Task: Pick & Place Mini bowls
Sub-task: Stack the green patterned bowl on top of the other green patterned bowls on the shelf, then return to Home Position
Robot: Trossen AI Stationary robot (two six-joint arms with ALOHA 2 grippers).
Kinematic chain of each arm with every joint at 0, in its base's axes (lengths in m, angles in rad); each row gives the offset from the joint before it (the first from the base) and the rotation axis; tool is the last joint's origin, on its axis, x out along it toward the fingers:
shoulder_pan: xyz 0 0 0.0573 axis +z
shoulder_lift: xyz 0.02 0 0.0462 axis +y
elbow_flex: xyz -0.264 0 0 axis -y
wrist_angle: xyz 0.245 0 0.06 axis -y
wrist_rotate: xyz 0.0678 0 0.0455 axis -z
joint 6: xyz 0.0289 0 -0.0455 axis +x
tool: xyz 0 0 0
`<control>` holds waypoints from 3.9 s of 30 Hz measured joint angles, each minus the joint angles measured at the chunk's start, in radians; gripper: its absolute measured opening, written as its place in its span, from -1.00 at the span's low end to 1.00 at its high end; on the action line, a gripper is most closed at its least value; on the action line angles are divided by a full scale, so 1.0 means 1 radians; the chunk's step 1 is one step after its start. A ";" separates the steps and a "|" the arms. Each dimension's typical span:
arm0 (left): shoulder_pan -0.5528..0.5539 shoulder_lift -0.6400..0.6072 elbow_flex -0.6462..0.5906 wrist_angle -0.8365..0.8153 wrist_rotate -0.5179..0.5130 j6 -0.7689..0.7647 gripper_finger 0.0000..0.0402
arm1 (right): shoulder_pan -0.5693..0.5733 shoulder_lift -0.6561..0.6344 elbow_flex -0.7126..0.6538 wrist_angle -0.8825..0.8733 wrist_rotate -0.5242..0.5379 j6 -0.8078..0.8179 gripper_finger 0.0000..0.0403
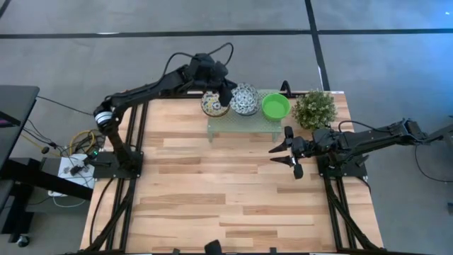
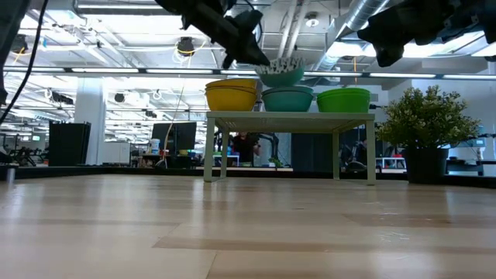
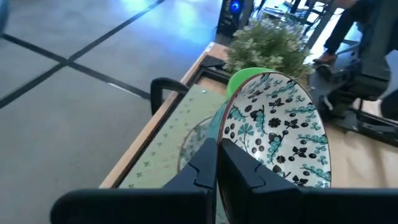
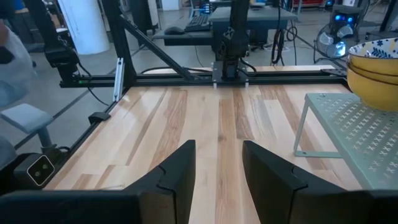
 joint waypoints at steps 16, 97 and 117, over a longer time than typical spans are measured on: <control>0.003 0.075 0.000 0.058 -0.009 -0.033 -0.96 | 0.002 0.000 0.000 -0.001 0.000 0.000 -0.36; -0.862 -1.217 -1.057 0.278 -0.438 -0.012 -0.97 | -0.013 0.000 0.000 -0.005 0.000 0.000 -0.36; -0.862 -1.151 -1.057 0.292 -0.438 -0.031 -0.97 | -0.013 0.000 0.000 -0.005 0.000 0.000 -0.37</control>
